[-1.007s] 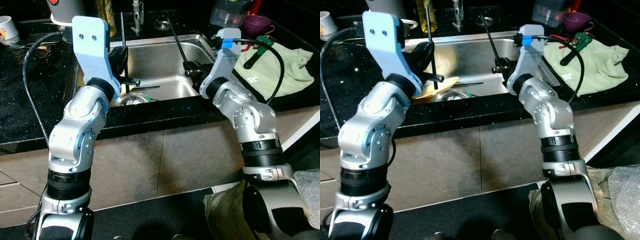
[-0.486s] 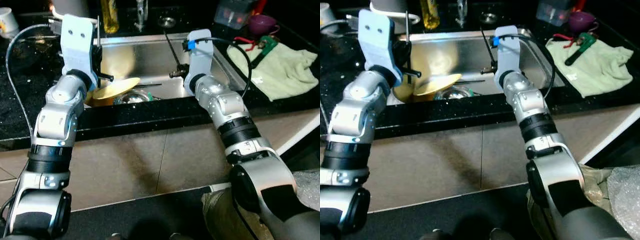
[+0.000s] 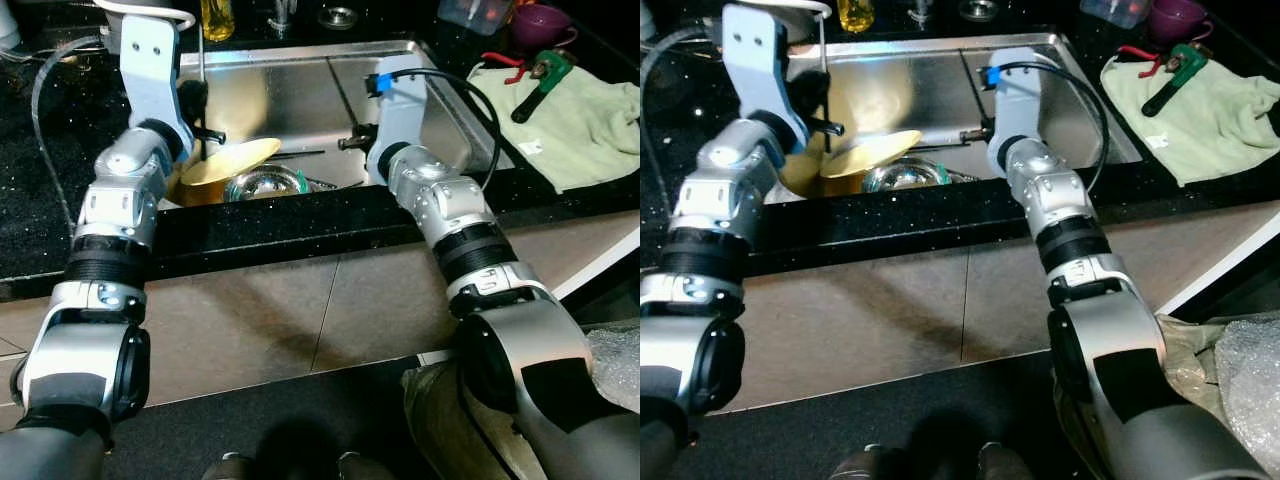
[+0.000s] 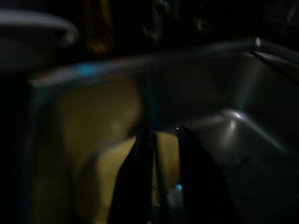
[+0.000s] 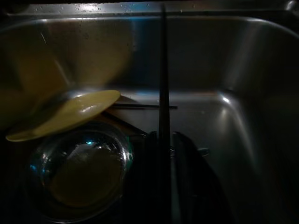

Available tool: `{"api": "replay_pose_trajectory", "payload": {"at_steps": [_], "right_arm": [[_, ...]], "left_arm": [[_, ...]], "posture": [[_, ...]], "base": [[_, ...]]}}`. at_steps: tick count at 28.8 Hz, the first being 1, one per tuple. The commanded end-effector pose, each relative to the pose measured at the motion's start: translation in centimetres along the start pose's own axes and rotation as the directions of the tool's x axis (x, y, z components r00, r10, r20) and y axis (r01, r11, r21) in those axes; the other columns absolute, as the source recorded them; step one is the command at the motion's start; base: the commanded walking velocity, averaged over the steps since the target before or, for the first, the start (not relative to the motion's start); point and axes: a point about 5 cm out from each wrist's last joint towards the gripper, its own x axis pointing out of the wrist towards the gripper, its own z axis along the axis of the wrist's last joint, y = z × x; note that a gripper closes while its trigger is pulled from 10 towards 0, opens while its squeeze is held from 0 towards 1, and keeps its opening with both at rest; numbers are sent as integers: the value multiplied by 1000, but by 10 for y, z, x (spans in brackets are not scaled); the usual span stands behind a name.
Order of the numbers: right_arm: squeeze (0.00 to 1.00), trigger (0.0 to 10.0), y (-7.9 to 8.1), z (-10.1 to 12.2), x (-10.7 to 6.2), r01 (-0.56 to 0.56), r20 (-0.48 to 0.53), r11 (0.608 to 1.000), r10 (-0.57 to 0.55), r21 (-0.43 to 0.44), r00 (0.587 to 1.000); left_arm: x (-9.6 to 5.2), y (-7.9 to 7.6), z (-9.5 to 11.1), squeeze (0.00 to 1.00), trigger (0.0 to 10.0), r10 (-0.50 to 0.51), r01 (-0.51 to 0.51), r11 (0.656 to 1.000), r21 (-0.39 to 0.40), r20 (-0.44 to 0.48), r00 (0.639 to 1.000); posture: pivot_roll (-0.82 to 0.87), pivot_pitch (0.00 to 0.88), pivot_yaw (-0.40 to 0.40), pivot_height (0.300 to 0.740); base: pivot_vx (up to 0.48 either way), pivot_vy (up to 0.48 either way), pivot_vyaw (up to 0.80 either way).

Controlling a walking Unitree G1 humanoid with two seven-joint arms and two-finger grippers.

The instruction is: Kitchen organization

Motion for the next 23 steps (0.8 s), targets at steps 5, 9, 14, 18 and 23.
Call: {"api": "replay_pose_trajectory", "payload": {"at_steps": [5,9,14,18,23], "right_arm": [[1000,10000,3,11,-3,-60,71,995,54,77,996],[1000,10000,6,22,-6,-112,131,985,95,128,987],[0,10000,8,42,-20,-255,289,949,196,184,937],[0,10000,7,33,-28,-341,338,916,259,210,905],[0,10000,13,21,-37,-398,380,886,292,239,878]], "left_arm": [[5,-6,-2,1000,10000,-32,33,997,-75,21,999],[8,-9,7,1000,10000,-52,57,995,-83,62,997],[5,-16,47,0,10000,-63,75,996,-45,223,973],[-8,-25,65,0,10000,-49,58,998,-19,316,947],[-34,-40,51,0,10000,-26,32,999,-12,315,949]], "posture": [[-25,168,-54,740],[-23,157,-56,740],[-13,136,-57,740],[3,120,-64,740],[13,94,-60,740]], "base": [[0,0,0],[0,0,0],[0,0,0],[0,0,0],[0,0,0]]}}
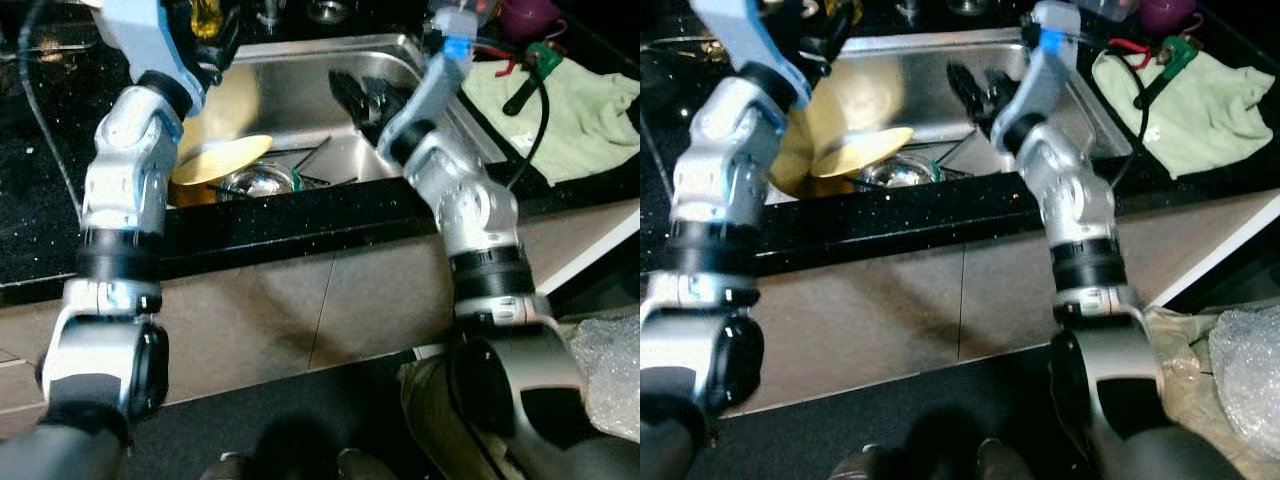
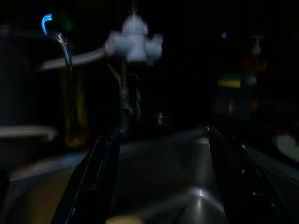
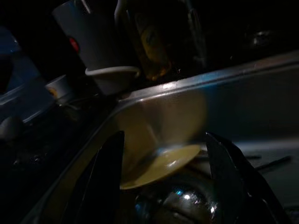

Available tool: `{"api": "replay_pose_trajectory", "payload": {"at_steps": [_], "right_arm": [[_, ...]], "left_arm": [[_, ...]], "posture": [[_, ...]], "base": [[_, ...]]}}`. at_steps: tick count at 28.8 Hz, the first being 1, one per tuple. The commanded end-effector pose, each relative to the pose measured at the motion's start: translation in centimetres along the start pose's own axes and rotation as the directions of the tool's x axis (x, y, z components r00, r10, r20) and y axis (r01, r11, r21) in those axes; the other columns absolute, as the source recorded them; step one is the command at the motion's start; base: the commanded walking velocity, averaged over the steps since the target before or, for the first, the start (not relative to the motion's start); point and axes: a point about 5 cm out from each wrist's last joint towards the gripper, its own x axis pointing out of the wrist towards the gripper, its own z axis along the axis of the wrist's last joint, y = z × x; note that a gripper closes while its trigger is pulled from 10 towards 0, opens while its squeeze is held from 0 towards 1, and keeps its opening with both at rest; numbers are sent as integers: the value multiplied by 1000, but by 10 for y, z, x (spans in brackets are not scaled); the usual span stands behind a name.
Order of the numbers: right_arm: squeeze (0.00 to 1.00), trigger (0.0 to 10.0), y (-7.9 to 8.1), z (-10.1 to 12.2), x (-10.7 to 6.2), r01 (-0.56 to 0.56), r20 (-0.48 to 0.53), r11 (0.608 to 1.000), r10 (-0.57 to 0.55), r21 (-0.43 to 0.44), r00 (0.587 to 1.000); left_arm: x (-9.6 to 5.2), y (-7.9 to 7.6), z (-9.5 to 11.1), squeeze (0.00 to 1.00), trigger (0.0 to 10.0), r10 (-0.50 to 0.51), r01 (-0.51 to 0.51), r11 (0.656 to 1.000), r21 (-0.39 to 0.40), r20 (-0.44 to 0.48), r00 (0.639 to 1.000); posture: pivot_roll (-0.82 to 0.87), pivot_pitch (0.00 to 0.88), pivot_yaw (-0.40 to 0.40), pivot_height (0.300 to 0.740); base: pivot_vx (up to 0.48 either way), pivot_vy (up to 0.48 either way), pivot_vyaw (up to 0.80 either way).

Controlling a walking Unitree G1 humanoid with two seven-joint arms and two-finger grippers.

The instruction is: Kitchen organization

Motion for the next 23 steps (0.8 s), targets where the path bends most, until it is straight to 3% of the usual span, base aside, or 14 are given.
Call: {"api": "replay_pose_trajectory", "payload": {"at_steps": [1,3,4,6,10,13,18,23], "right_arm": [[0,10000,6,8,0,-37,41,999,37,2,998],[0,10000,13,12,-7,-83,109,996,81,21,991],[0,10000,15,16,-12,-112,140,993,105,42,985],[0,10000,19,20,-16,-150,176,986,137,67,975],[0,10000,20,20,-19,-165,184,984,150,72,971],[0,10000,21,16,-25,-188,191,978,168,93,967],[0,10000,18,-4,-37,-179,146,974,158,141,977],[0,10000,16,-11,-41,-174,126,973,155,149,980]], "left_arm": [[-5,-7,-5,0,10000,-3,3,1000,2,-28,1000],[-24,-16,-11,0,10000,27,-30,998,-58,-42,999],[-32,-23,-13,0,10000,41,-48,991,-126,-58,997],[-41,-34,-13,0,10000,36,-51,979,-199,-78,996],[-46,-40,-12,0,10000,25,-42,980,-196,-91,996],[-59,-52,-12,0,10000,16,-41,982,-183,-138,990],[-78,-49,-16,0,10000,62,-84,993,-88,-230,971],[-86,-50,-19,0,10000,56,-83,992,-91,-265,962]], "posture": [[13,94,-60,740],[23,86,-63,740],[30,82,-65,740],[37,80,-59,740],[39,78,-56,740],[48,75,-47,740],[60,73,-45,740],[63,74,-43,740]], "base": [[0,0,0],[0,0,0],[0,0,0],[0,0,0],[0,0,0],[0,0,0],[0,0,0],[0,0,0]]}}
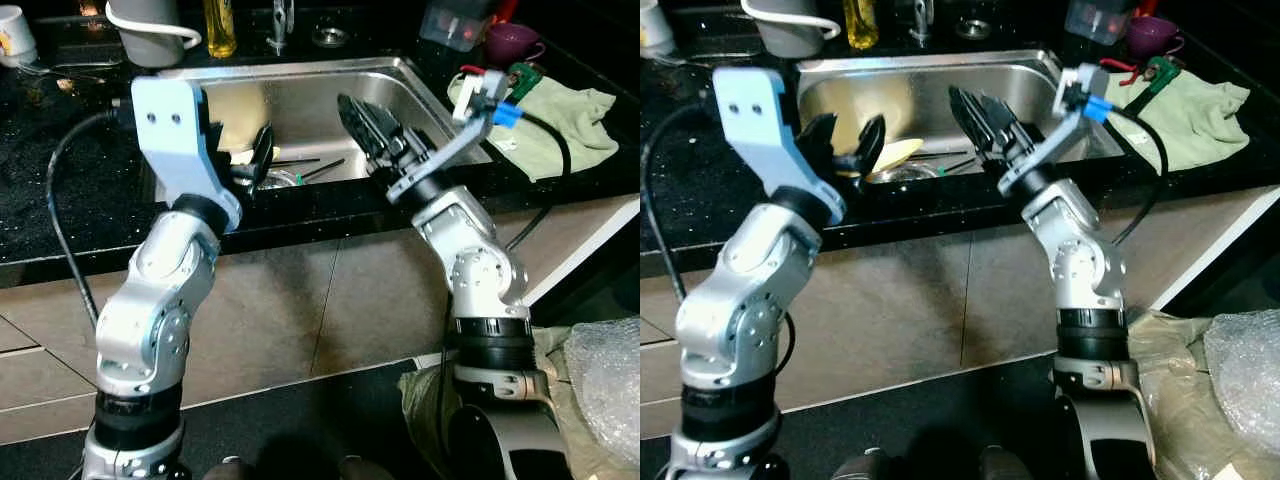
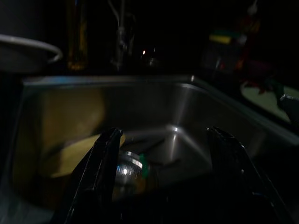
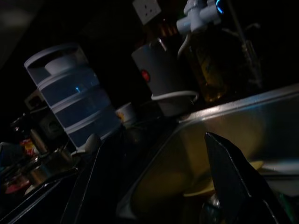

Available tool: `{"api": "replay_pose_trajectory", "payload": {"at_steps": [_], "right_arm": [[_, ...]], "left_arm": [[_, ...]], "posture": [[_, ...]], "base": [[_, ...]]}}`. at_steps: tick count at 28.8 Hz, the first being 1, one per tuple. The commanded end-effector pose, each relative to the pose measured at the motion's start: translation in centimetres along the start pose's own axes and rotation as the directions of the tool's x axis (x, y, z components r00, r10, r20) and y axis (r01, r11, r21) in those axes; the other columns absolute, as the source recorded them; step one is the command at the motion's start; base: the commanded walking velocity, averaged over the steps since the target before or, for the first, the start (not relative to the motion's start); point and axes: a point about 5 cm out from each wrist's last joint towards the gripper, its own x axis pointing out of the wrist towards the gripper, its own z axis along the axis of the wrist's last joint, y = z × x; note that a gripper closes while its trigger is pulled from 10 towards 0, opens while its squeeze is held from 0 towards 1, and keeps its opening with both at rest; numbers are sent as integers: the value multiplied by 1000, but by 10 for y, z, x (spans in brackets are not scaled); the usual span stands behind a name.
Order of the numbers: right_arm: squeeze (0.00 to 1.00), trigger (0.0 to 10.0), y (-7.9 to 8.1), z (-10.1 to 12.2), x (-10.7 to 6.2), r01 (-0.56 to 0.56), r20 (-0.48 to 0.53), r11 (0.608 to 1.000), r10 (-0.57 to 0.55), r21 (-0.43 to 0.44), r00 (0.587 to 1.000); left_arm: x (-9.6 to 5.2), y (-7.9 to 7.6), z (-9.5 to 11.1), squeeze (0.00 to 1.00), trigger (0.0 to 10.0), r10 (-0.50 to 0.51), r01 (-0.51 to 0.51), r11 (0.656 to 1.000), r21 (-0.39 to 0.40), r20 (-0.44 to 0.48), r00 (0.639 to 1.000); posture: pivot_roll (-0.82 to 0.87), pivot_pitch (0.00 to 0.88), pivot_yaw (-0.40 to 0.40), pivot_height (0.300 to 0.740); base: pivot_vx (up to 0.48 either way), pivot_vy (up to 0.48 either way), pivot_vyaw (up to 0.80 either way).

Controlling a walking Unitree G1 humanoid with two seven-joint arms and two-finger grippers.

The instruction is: Kitchen organization

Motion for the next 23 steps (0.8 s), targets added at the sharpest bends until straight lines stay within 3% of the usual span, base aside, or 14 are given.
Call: {"api": "replay_pose_trajectory", "payload": {"at_steps": [1,6,11,23], "right_arm": [[0,10000,4,-1,-1,-22,-5,1000,22,1,1000],[0,10000,-7,-7,-10,24,-36,1000,-25,-14,999],[0,10000,-11,-11,-16,39,-73,998,-43,-44,996],[0,10000,-11,-22,-22,16,-146,995,-31,-103,989]], "left_arm": [[-4,-3,-3,0,10000,-17,17,1000,3,-24,1000],[-15,-5,-16,0,10000,-11,17,998,57,-94,996],[-23,7,-25,0,10000,51,-36,993,110,-139,989],[-28,31,-27,0,10000,144,-115,975,189,-147,979]], "posture": [[63,74,-43,740],[66,77,-42,740],[64,77,-43,740],[55,70,-54,740]], "base": [[0,0,0],[0,0,0],[-264,0,0],[-292,0,0]]}}
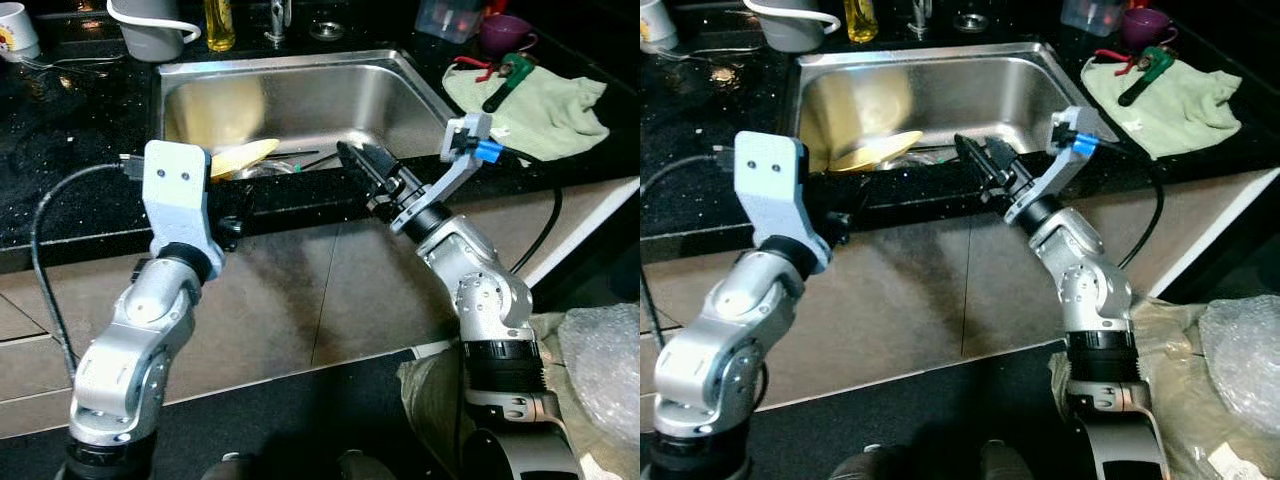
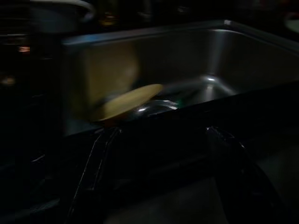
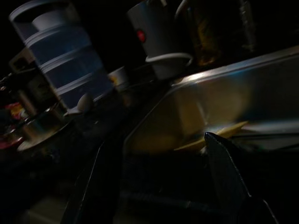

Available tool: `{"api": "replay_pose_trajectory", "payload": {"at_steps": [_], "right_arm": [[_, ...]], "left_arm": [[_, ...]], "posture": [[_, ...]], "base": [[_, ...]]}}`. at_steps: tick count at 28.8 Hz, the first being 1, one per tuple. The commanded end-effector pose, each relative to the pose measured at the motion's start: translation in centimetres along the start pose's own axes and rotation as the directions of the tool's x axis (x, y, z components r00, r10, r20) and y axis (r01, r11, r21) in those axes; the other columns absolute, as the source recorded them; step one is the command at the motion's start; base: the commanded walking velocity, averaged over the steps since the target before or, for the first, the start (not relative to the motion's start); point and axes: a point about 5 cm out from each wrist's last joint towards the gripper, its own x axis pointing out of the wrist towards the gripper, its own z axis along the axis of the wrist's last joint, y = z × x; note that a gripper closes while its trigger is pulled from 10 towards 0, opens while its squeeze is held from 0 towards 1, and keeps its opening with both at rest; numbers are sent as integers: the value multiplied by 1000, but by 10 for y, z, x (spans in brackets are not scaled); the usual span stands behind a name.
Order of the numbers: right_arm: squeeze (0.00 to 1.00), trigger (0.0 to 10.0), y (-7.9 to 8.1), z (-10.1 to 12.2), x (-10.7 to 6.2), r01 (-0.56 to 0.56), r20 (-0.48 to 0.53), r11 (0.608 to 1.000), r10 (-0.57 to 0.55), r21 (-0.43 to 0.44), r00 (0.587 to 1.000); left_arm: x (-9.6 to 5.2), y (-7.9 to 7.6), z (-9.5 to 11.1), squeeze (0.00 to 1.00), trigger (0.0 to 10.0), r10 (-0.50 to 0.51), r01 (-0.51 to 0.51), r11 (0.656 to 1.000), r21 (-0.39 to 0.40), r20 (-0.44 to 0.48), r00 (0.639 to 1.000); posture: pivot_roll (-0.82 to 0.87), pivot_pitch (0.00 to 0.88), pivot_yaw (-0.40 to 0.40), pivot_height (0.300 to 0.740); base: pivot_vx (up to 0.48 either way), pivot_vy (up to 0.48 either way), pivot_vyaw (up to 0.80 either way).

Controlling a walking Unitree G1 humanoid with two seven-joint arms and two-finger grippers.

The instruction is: Kitchen organization

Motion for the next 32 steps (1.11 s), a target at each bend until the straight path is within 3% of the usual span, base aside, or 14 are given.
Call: {"api": "replay_pose_trajectory", "payload": {"at_steps": [1,9,16,19,21,25,29,32], "right_arm": [[0,10000,3,0,0,-17,-10,1000,17,-21,1000],[0,10000,2,-9,-4,-17,-60,998,14,-61,998],[0,10000,2,-18,-9,-28,-108,996,18,-89,994],[0,10000,-9,-28,-15,17,-157,992,-37,-125,987],[0,10000,-9,-28,-15,17,-157,992,-37,-125,987],[0,10000,-29,-42,-28,113,-209,974,-155,-197,966],[0,10000,-35,-47,-33,141,-221,967,-189,-214,957],[0,10000,-41,-67,-46,198,-241,958,-246,-205,939]], "left_arm": [[-2,4,-4,0,10000,16,-16,1000,12,-13,1000],[-4,-2,-14,0,10000,8,-8,1000,4,-41,999],[-5,-3,-23,0,10000,8,-9,1000,-11,-66,998],[-9,-2,-39,0,10000,9,-9,1000,7,-108,994],[-9,-2,-39,0,10000,9,-9,1000,7,-108,994],[-16,-4,-67,0,10000,7,1,999,45,-175,985],[-18,-4,-78,0,10000,13,-4,999,48,-194,981],[-22,-7,-102,0,10000,17,-9,999,39,-220,975]], "posture": [[55,70,-54,740],[46,64,-57,740],[42,59,-58,740],[41,56,-60,740],[41,56,-60,740],[31,60,-64,740],[27,63,-64,740],[16,65,-60,740]], "base": [[-334,0,0],[-329,0,0],[0,0,800],[0,0,798],[0,0,794],[0,0,789],[0,0,788],[0,0,788]]}}
